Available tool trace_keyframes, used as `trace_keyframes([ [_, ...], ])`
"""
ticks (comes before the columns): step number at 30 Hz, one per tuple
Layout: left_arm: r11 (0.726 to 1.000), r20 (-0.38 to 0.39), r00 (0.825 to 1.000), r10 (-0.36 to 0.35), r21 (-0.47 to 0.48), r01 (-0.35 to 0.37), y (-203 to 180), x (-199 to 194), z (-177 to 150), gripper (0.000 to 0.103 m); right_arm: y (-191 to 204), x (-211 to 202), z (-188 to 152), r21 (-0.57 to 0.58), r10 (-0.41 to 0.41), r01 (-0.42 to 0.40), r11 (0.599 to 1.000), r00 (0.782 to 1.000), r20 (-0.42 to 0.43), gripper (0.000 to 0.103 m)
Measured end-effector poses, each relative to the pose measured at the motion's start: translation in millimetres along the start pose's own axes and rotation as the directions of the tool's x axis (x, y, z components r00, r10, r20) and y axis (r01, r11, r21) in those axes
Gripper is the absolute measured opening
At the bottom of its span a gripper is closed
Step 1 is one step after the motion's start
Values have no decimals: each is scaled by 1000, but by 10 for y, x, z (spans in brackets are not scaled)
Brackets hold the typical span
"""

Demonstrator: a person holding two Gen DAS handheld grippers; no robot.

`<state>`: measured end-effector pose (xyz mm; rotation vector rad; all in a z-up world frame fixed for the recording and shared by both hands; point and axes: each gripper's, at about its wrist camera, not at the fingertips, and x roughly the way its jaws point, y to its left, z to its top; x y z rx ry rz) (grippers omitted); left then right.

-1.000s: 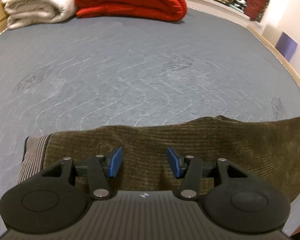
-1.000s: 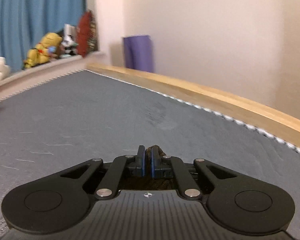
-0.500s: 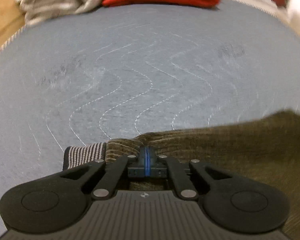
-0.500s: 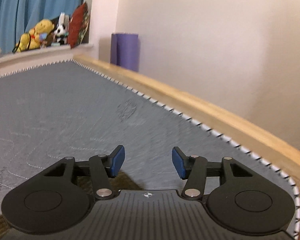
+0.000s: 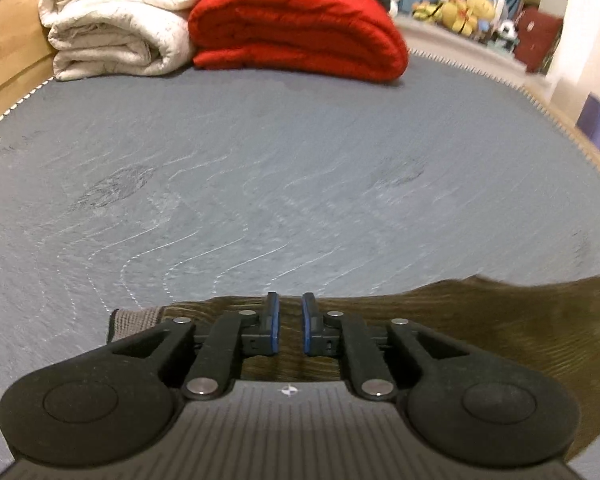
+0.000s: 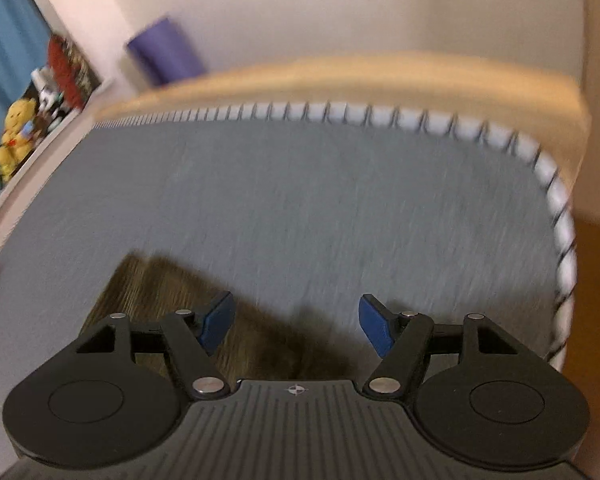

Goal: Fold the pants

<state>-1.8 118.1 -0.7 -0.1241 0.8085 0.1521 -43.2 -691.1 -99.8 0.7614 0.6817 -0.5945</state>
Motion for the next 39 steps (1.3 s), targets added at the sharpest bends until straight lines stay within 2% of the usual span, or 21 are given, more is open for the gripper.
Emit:
trace_keyframes([
  [1, 1000, 9, 1000, -13, -5, 13, -28, -75, -7, 19, 3, 30, -24, -20, 5, -6, 1000, 1000, -20, 71],
  [2, 1000, 17, 1000, -24, -7, 24, -59, -142, 0, 24, 31, 26, -52, -46, -11, 10, 999, 1000, -11, 70],
  [4, 999, 33, 999, -38, -5, 38, -105, -238, -9, 25, 122, -11, -69, -106, -39, 42, 993, 999, 28, 69],
  [6, 999, 39, 998, -41, 5, 41, -143, -269, -15, 25, 214, -68, -59, -142, -34, 42, 989, 997, 65, 62],
  [8, 999, 35, 999, -33, 11, 33, -165, -263, -27, 25, 318, -143, -68, -168, -22, 38, 985, 995, 99, 42],
  [10, 1000, 22, 999, -26, 10, 26, -164, -225, -34, 25, 379, -132, -48, -171, -7, 21, 985, 996, 84, 34],
  [14, 1000, 2, 1000, -28, 3, 28, -128, -152, -49, 25, 358, 17, -89, -137, -31, 30, 990, 1000, -4, 35],
  [15, 999, 1, 999, -33, 6, 33, -136, -153, -50, 25, 344, 42, -88, -125, -34, 31, 992, 999, -19, 37],
  [16, 999, 1, 999, -36, 9, 36, -133, -151, -52, 25, 330, 73, -84, -114, -27, 22, 993, 999, -39, 45],
  [20, 999, -1, 999, -46, 16, 46, -152, -153, -54, 25, 328, 83, -124, -118, -26, 21, 993, 999, -44, 46],
  [21, 999, -2, 999, -47, 18, 47, -157, -151, -53, 25, 341, 86, -130, -122, -22, 17, 992, 999, -40, 39],
  [22, 999, -2, 999, -46, 18, 46, -162, -150, -53, 25, 336, 53, -132, -128, -24, 20, 992, 999, -30, 18],
  [23, 999, -2, 999, -45, 18, 45, -166, -149, -54, 25, 349, 34, -114, -132, -19, 17, 991, 1000, -15, 15],
  [26, 999, -2, 999, -47, 16, 47, -162, -150, -50, 25, 407, -160, -14, -107, -18, 26, 994, 997, 75, 13],
  [28, 999, -3, 999, -46, 17, 46, -155, -149, -44, 25, 421, -212, -5, -91, -66, 74, 993, 994, 85, 13],
  [31, 999, -5, 999, -47, 16, 47, -146, -151, -43, 25, 318, -37, -73, -60, -152, 152, 987, 988, -4, 14],
  [32, 999, -6, 999, -47, 15, 47, -140, -151, -46, 25, 284, 3, -90, -47, -169, 168, 985, 985, -18, 19],
  [33, 999, -8, 999, -48, 15, 48, -134, -152, -48, 25, 259, 11, -91, -37, -176, 175, 984, 984, -13, 25],
  [35, 999, -9, 999, -49, 16, 50, -126, -146, -44, 26, 262, -20, -75, -48, -200, 201, 978, 979, 23, 56],
  [37, 999, -9, 999, -49, 14, 49, -125, -137, -33, 29, 254, -44, -73, -50, -198, 200, 978, 979, 49, 67],
  [39, 999, -11, 999, -50, 14, 50, -140, -125, -22, 29, 203, 10, -75, -19, -142, 142, 990, 990, -1, 68],
])
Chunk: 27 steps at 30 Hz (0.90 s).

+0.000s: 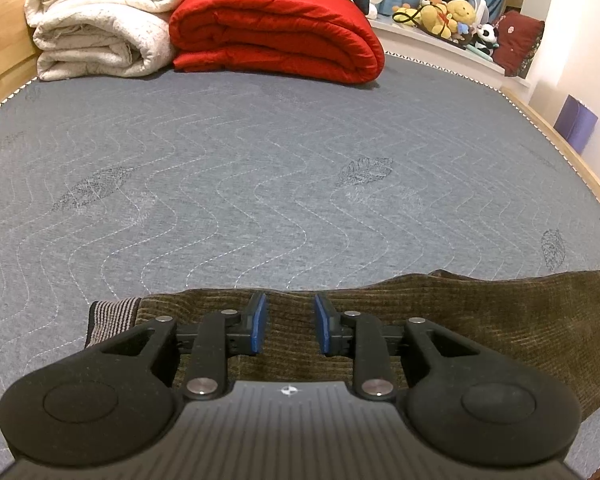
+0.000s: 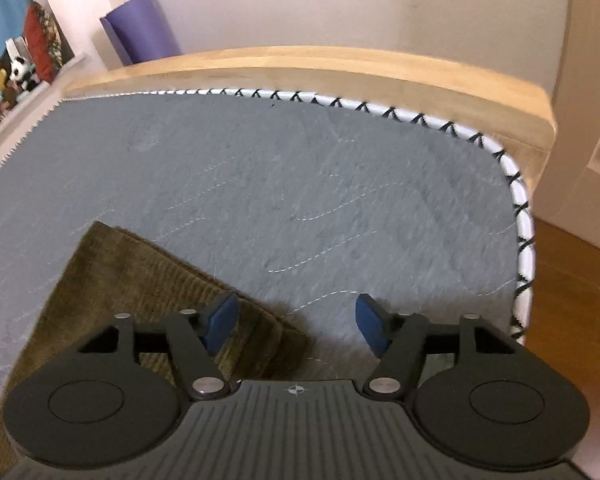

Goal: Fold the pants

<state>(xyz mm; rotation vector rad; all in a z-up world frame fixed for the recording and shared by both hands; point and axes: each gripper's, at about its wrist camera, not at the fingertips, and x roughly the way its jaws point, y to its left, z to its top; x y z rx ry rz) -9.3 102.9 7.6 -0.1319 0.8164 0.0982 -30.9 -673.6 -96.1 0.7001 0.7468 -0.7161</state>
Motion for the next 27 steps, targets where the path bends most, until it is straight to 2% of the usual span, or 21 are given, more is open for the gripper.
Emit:
trace_keyframes([
  [2, 1000, -1, 1000, -3, 5, 3, -29, 5, -8, 29, -50, 93, -54, 33, 48, -46, 998, 997, -59, 67],
  [5, 1000, 0, 1000, -10, 15, 10, -56, 7, -15, 29, 38, 121, -113, -15, 39, -40, 999, 998, -51, 67],
  [6, 1000, 0, 1000, -11, 15, 11, -58, 8, -15, 29, 53, 114, -119, -7, 41, -42, 999, 998, -47, 62],
  [8, 1000, 1, 1000, -13, 13, 13, -53, 6, -11, 29, 61, 101, -129, 9, 30, -30, 1000, 999, -37, 41],
  [11, 1000, 4, 1000, -14, 6, 14, -29, -4, -7, 29, 68, 66, -117, 22, 39, -38, 999, 999, -22, 31],
  [14, 1000, 7, 1000, -12, 2, 12, -14, -9, -8, 29, 195, -122, -127, 16, 38, -38, 999, 999, 37, 28],
  [17, 1000, 5, 1000, -12, 4, 12, -21, -11, -9, 29, 562, -479, -163, -66, 90, -80, 995, 983, 157, 28],
  [20, 1000, 8, 1000, -15, 3, 15, -23, -21, 2, 29, 1120, -962, -368, -213, 197, -142, 967, 944, 266, 27],
  [22, 1000, 12, 1000, -15, -3, 15, -10, -33, 5, 29, 1573, -1329, -670, -352, 300, -186, 917, 904, 304, 27],
  [24, 1000, 15, 1000, -14, -14, 15, 19, -46, 10, 29, 1994, -1676, -1067, -487, 423, -247, 838, 858, 292, 27],
  [26, 1000, 15, 1000, -11, -24, 12, 53, -54, 10, 29, 2353, -1983, -1528, -608, 529, -298, 736, 813, 243, 27],
  [27, 1000, 13, 1000, -11, -28, 11, 69, -58, 15, 29, 2515, -2123, -1787, -664, 580, -325, 674, 789, 202, 27],
])
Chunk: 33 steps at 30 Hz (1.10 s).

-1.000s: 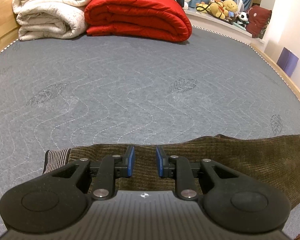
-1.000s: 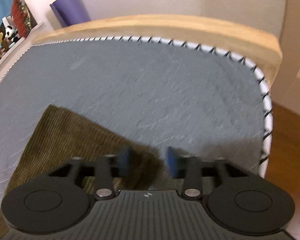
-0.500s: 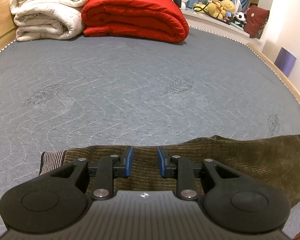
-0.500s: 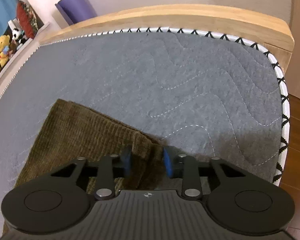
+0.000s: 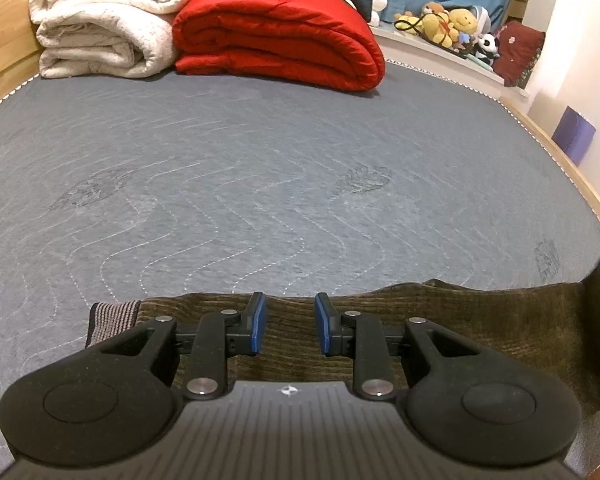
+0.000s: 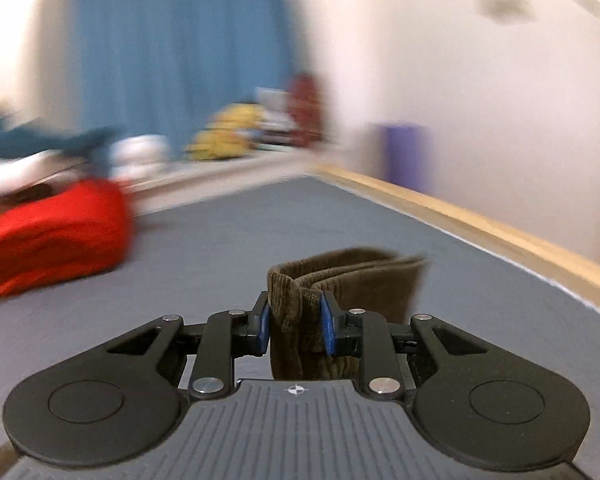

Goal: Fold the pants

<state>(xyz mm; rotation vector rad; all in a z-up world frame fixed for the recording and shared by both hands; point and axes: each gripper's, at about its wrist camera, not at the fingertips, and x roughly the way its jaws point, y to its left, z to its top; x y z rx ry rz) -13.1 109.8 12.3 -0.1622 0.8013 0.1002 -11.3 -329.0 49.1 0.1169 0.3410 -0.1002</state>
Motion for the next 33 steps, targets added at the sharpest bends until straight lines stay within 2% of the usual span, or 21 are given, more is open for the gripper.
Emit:
trace_keyframes([
  [1, 1000, -2, 1000, 1, -6, -1, 22, -5, 4, 29, 324, -78, -61, -56, 74, -74, 996, 997, -2, 26],
  [3, 1000, -6, 1000, 1, -16, -1, 53, -22, 13, 29, 957, -246, -263, -172, 217, -219, 960, 976, -33, 26],
  [5, 1000, -9, 1000, -2, -23, 2, 84, -48, 18, 29, 1458, -382, -481, -268, 331, -344, 900, 939, -94, 26],
  [6, 1000, -11, 1000, -4, -26, 4, 94, -63, 19, 29, 1698, -452, -615, -309, 391, -418, 854, 908, -149, 26],
  [8, 1000, -15, 1000, -8, -30, 8, 123, -88, 9, 29, 2134, -564, -939, -362, 487, -580, 730, 813, -320, 30],
  [9, 999, -20, 1000, -10, -33, 9, 141, -94, 0, 31, 2300, -600, -1101, -354, 515, -656, 666, 748, -418, 33],
  [10, 999, -26, 1000, -11, -36, 10, 161, -94, -13, 32, 2418, -612, -1244, -317, 539, -733, 602, 666, -516, 37],
  [12, 999, -39, 999, -18, -43, 16, 199, -81, -40, 34, 2493, -646, -1354, -231, 585, -815, 532, 550, -596, 37],
  [14, 998, -58, 998, -32, -51, 29, 236, -40, -64, 34, 2449, -613, -1271, -139, 619, -845, 517, 481, -621, 42],
  [15, 998, -75, 996, -39, -58, 35, 256, -11, -69, 34, 2402, -602, -1194, -106, 638, -850, 515, 464, -614, 43],
  [16, 996, -83, 995, -52, -69, 47, 274, 20, -70, 34, 2331, -551, -1060, -81, 663, -847, 525, 467, -585, 45],
  [17, 995, -91, 994, -66, -79, 59, 281, 54, -68, 34, 2254, -494, -928, -66, 675, -831, 552, 492, -549, 51],
  [19, 992, -109, 989, -101, -92, 91, 251, 136, -59, 34, 1965, -284, -604, -47, 660, -766, 642, 582, -474, 57],
  [22, 980, -143, 973, -182, -103, 168, 112, 300, -45, 34, 1483, -8, -210, -24, 602, -656, 754, 705, -377, 59],
  [24, 970, -175, 956, -236, -94, 222, -21, 445, -57, 34, 1178, 82, -23, 4, 536, -566, 824, 777, -329, 66],
  [26, 965, -208, 942, -262, -79, 251, -166, 612, -86, 36, 856, 201, 62, 49, 475, -485, 873, 824, -310, 74],
  [28, 960, -234, 931, -280, -72, 270, -277, 761, -124, 39, 573, 334, 100, 86, 416, -411, 908, 854, -312, 76],
  [30, 954, -252, 920, -299, -73, 290, -370, 908, -154, 44, 374, 507, -9, 104, 373, -360, 927, 863, -342, 81],
  [31, 954, -254, 920, -299, -73, 291, -405, 969, -165, 47, 332, 587, -79, 103, 346, -333, 937, 861, -372, 84],
  [33, 955, -254, 921, -295, -70, 287, -457, 1060, -178, 58, 263, 758, -269, 97, 277, -262, 960, 846, -456, 85],
])
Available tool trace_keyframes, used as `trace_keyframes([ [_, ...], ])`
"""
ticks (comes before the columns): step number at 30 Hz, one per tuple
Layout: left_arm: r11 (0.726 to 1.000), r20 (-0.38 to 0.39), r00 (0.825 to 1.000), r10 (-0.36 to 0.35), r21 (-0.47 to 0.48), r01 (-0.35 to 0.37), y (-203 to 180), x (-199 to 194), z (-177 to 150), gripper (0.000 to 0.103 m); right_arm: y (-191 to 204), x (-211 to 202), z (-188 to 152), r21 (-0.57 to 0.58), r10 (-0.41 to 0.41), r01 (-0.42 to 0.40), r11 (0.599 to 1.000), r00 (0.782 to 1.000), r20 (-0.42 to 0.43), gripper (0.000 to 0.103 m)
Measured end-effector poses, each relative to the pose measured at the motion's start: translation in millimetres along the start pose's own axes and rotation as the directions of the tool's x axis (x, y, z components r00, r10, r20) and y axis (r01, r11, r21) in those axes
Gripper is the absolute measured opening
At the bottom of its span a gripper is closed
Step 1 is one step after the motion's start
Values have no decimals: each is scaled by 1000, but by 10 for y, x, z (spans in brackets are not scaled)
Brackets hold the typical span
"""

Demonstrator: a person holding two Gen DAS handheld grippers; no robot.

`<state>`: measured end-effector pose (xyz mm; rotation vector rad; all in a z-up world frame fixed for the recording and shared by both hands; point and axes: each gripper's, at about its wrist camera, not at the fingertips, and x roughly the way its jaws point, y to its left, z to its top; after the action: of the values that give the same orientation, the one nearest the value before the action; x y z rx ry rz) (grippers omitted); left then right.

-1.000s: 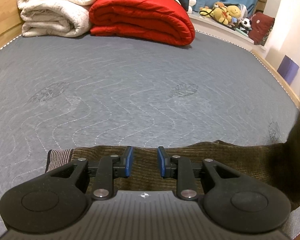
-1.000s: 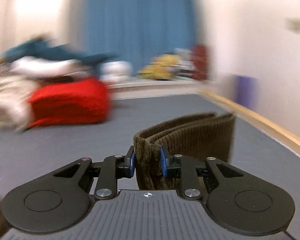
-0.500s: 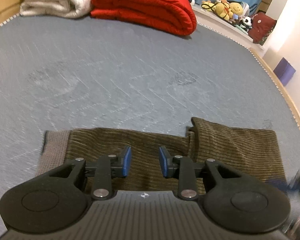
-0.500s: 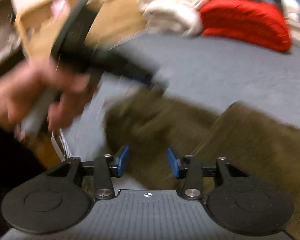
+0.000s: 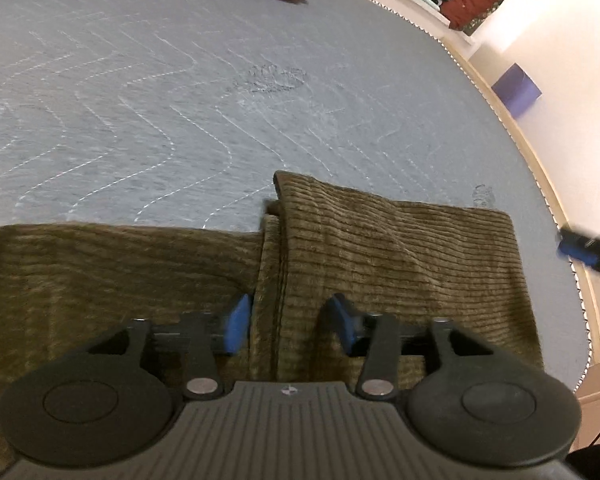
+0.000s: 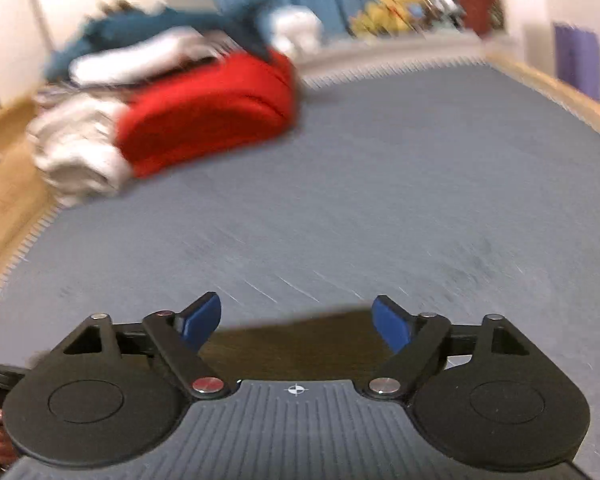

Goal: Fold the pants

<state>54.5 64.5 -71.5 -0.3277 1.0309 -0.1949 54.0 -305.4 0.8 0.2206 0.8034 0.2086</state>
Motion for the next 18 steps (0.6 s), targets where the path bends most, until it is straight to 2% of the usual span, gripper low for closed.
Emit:
trace_keyframes([
  [2, 1000, 7, 1000, -1, -9, 1, -12, 75, 10, 60, -138, 229, -96, 43, -82, 86, 995, 993, -81, 85],
  [3, 1000, 6, 1000, -4, -15, 4, -19, 113, 17, 61, -178, 322, -134, 58, -95, 102, 993, 989, -113, 85],
  [7, 1000, 2, 1000, 7, 1, -7, -60, 200, 38, 66, -262, 599, -276, 97, -28, 49, 994, 978, -207, 85],
  [10, 1000, 1, 1000, 6, 12, -6, -81, 237, 36, 67, -321, 720, -271, 82, -18, 38, 996, 973, -230, 90],
  [11, 1000, 1, 1000, 5, 18, -5, -98, 223, 30, 60, -284, 777, -273, 74, -17, 35, 997, 972, -235, 91],
  [12, 1000, -1, 1000, -7, 28, 7, -113, 206, 29, 43, -272, 808, -292, 68, -9, 26, 997, 970, -242, 91],
  [13, 999, 3, 1000, 2, 38, -2, -129, 158, 34, 35, -287, 823, -293, 67, -2, 20, 998, 969, -247, 91],
  [14, 999, 13, 1000, 12, 48, -12, -152, 99, 43, 20, -287, 825, -288, 66, 1, 16, 998, 968, -250, 91],
  [18, 996, 98, 992, -77, 51, 72, -258, -447, 70, 16, -254, 863, -263, 64, -2, 17, 998, 971, -237, 91],
])
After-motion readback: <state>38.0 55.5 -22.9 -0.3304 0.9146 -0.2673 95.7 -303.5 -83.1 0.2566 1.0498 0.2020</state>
